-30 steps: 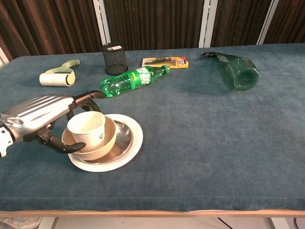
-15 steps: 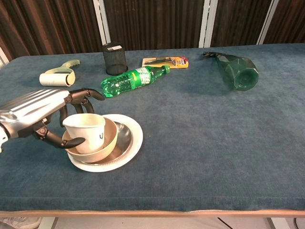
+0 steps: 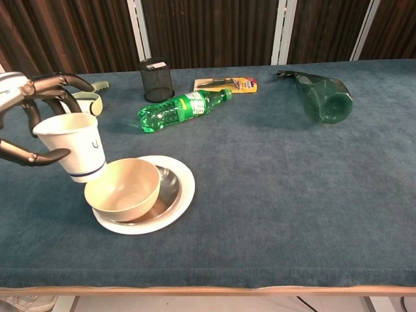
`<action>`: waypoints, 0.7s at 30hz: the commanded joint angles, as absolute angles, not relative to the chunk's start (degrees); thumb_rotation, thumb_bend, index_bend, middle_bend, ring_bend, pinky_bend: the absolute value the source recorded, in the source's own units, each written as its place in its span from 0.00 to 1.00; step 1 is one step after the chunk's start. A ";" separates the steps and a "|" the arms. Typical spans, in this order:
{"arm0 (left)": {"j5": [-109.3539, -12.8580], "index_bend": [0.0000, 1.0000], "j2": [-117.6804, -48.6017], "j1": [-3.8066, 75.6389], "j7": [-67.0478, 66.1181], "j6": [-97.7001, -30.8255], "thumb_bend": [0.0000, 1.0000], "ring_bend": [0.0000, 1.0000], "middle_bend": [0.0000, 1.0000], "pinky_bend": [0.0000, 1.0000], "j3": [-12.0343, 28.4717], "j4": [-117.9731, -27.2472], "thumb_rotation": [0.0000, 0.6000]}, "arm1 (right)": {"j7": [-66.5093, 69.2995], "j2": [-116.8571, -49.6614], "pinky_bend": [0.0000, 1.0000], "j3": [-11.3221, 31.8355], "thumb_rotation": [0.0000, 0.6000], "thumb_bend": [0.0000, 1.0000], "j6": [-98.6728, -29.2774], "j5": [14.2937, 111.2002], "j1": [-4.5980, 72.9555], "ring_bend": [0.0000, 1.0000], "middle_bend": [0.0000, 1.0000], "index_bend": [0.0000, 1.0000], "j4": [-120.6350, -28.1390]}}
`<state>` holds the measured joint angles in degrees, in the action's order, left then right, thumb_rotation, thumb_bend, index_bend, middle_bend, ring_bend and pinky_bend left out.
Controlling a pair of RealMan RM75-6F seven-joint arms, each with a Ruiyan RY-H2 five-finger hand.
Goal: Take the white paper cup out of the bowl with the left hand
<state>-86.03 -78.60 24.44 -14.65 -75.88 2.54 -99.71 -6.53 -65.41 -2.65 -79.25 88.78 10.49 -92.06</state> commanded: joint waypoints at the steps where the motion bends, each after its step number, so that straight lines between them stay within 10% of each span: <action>1: -85.95 0.21 -76.88 23.03 -13.49 -77.41 0.30 0.36 0.38 0.56 2.74 -99.35 1.00 | -6.74 -65.53 0.07 -2.63 1.00 0.10 -78.67 88.93 10.63 0.00 0.00 0.00 -92.03; 21: -82.38 0.21 -81.77 18.68 -11.48 -78.40 0.30 0.35 0.37 0.56 2.24 -85.37 1.00 | -10.37 -65.81 0.07 -3.30 1.00 0.10 -83.03 92.14 7.23 0.00 0.00 0.00 -92.02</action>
<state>-82.44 -81.30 18.81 -11.20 -78.32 2.11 -85.86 -10.48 -65.90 -3.40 -83.14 92.27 7.25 -91.91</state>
